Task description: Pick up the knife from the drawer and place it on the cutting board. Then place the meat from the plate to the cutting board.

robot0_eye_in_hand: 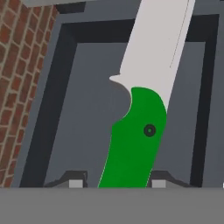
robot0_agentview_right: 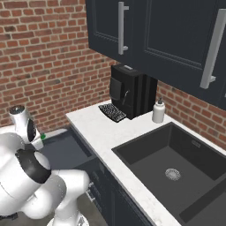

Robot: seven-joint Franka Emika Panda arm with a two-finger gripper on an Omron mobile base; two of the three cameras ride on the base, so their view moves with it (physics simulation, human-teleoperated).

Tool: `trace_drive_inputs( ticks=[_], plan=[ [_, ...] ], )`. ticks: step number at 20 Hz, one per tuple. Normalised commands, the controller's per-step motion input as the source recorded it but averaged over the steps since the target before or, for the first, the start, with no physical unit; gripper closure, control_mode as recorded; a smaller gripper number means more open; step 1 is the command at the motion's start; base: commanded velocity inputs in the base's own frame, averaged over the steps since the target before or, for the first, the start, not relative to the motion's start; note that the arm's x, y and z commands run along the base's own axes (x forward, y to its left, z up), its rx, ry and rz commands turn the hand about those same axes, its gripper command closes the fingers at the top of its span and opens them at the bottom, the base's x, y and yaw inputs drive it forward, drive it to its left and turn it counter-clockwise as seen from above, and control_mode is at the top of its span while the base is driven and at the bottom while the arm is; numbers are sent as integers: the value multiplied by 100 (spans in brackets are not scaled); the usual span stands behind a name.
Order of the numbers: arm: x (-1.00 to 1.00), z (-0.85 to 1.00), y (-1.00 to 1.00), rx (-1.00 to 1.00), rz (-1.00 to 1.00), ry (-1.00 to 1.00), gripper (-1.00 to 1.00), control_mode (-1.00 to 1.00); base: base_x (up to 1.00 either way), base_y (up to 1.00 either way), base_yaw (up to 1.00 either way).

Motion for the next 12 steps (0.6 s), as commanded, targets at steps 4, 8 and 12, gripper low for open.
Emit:
trace_drive_inputs(
  ticks=[4, 8, 12],
  plan=[
    [-4, 72, 6, 0, -4, 0, 100, -100, 0, 0, 0],
    [-36, 25, -37, 0, -5, 0, 100, -100, 0, 0, 0],
    [-64, 18, -78, 0, -7, 0, 100, -100, 0, 0, 0]
  ],
)
